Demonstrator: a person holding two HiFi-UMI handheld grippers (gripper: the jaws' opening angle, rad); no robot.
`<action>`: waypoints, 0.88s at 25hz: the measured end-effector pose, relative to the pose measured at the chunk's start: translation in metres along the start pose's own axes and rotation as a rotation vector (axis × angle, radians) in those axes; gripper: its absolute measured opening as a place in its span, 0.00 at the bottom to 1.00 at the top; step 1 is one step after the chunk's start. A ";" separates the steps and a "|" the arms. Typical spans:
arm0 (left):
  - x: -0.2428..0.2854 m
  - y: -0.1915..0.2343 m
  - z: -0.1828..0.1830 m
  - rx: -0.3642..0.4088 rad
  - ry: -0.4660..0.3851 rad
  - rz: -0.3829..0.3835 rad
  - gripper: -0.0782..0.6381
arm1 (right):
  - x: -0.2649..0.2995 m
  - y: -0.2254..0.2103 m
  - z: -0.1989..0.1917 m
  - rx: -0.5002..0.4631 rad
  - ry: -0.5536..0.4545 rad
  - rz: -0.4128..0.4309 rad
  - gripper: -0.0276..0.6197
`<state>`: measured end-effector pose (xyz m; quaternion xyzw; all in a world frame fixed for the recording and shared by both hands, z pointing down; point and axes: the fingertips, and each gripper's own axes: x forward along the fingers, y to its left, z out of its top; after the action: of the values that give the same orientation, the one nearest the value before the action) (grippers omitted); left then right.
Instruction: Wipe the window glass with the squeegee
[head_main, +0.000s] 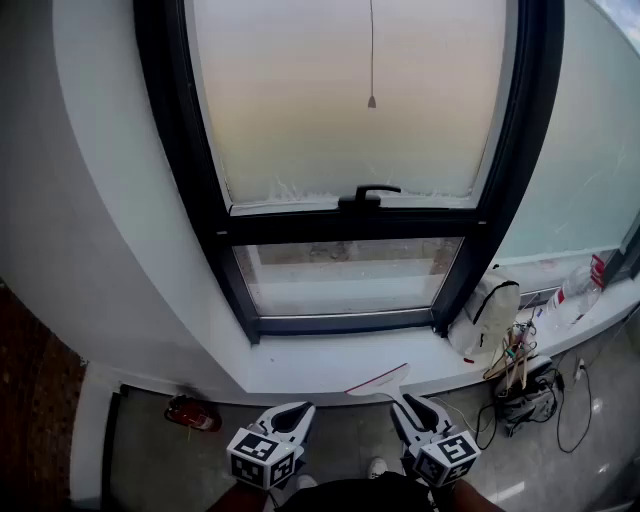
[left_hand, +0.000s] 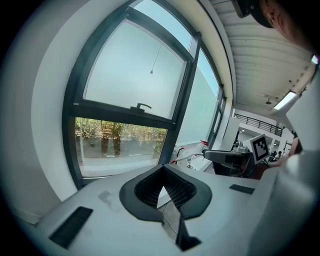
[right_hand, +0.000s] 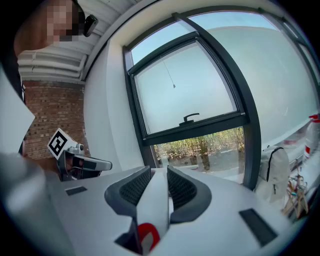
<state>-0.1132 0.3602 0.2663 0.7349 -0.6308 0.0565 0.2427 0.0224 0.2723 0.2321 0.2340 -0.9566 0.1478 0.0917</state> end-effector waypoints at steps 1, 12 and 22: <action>0.001 0.001 0.002 0.003 -0.001 -0.001 0.11 | 0.001 -0.003 -0.005 -0.008 0.004 0.000 0.19; 0.010 -0.002 0.005 0.015 0.013 -0.002 0.11 | 0.000 -0.014 -0.007 0.003 -0.010 -0.007 0.19; 0.044 -0.020 0.015 0.014 0.022 0.009 0.11 | -0.006 -0.052 -0.002 0.037 -0.019 0.013 0.19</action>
<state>-0.0889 0.3160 0.2642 0.7330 -0.6310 0.0702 0.2441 0.0521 0.2317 0.2450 0.2307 -0.9560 0.1638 0.0774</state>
